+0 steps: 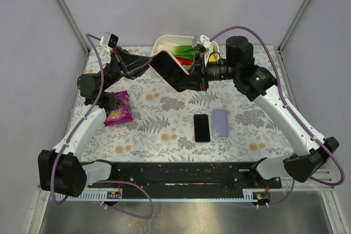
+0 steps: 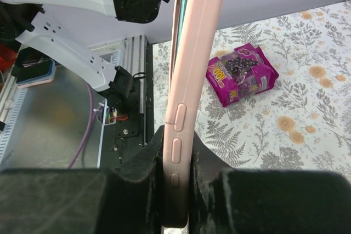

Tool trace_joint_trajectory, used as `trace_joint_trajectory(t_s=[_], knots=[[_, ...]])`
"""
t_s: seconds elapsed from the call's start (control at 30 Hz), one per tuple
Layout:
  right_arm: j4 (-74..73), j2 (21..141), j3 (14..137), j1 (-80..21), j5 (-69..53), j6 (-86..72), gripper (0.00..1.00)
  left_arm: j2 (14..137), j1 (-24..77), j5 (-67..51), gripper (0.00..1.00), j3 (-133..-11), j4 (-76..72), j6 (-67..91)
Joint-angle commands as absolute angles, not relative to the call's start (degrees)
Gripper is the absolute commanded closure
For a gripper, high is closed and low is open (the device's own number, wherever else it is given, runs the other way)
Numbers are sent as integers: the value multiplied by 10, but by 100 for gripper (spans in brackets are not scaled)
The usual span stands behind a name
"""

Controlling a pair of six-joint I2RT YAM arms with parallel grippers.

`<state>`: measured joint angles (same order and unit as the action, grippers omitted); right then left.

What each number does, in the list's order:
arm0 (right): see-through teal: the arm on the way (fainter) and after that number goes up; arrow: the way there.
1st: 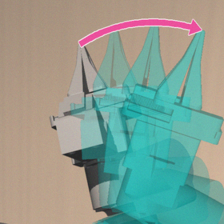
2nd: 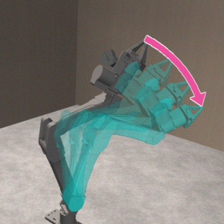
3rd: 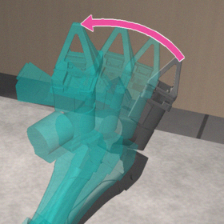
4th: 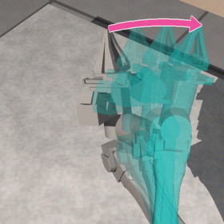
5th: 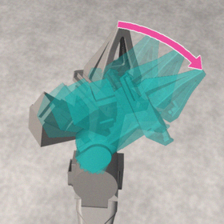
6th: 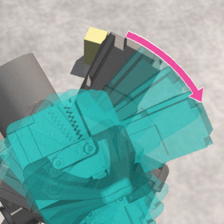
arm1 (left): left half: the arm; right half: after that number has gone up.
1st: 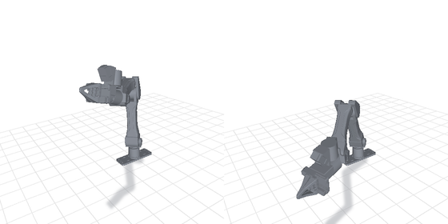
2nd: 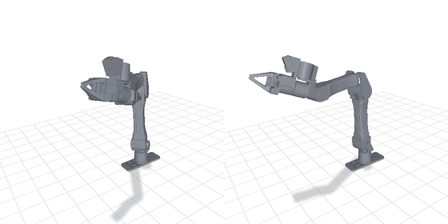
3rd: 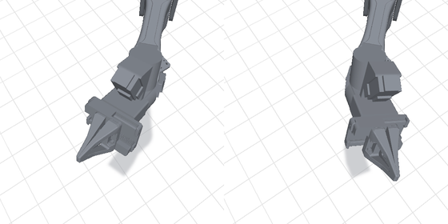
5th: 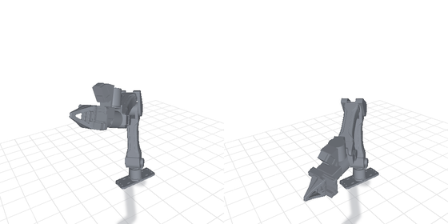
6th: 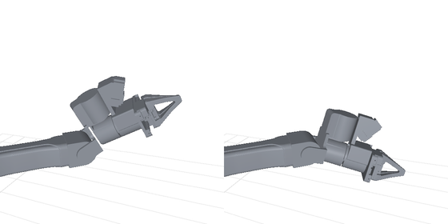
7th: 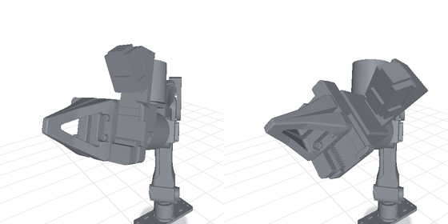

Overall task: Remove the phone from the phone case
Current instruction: Remove the phone case from the phone.

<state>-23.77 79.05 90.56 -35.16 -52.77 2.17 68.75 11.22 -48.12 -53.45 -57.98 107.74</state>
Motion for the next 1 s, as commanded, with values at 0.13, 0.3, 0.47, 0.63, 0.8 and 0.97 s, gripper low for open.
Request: trace_joint_trajectory(t_s=[0.13,0.3,0.47,0.63,0.8,0.97], knots=[[-353,798,960,-414,-563,205,100,699,112,-455,100,-530,-444,1111],[-383,796,968,-425,-552,236,100,701,111,-454,100,-526,-397,1083],[-396,795,980,-432,-548,243,100,700,111,-460,100,-539,-319,1028],[-392,797,991,-431,-539,223,100,689,106,-466,100,-566,-235,935],[-382,793,974,-431,-533,207,100,679,92,-489,95,-631,-182,798],[-345,774,938,-416,-526,164,100,681,79,-582,16,-704,-173,672]])
